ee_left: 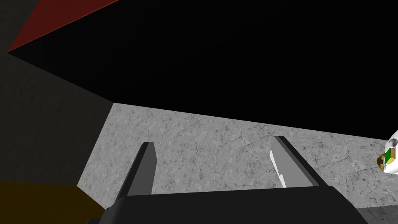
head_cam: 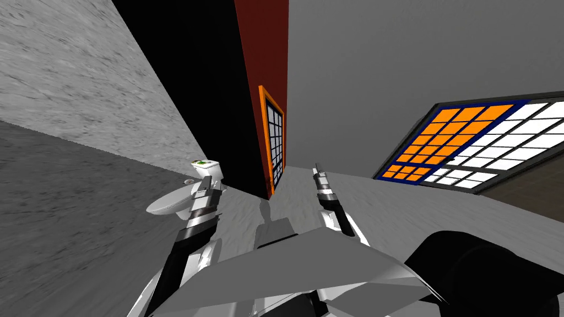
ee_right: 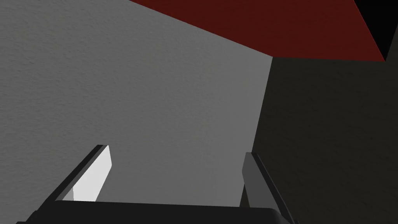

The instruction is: Pull the door open

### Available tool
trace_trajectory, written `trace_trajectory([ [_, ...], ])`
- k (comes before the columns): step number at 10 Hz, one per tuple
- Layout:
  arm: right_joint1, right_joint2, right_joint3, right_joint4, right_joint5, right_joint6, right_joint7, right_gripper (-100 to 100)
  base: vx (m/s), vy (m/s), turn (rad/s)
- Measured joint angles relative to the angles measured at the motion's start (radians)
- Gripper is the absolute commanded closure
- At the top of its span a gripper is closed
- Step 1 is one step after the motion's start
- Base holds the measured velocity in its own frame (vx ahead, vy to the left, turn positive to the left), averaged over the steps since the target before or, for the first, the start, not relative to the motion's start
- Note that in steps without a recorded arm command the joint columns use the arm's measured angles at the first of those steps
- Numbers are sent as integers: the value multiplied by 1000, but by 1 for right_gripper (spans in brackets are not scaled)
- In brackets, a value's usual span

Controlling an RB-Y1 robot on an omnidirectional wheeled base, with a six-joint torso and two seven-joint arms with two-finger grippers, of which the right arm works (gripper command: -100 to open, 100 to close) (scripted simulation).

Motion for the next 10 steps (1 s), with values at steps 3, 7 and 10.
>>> trace_trajectory([
  [3,-17,-18,-12,60,22,-19,37,-100,114,-51,163],
  [7,-32,-34,-19,153,60,-59,102,-100,117,-61,165],
  [10,-46,-47,-29,205,83,-74,142,-100,81,-67,121],
])
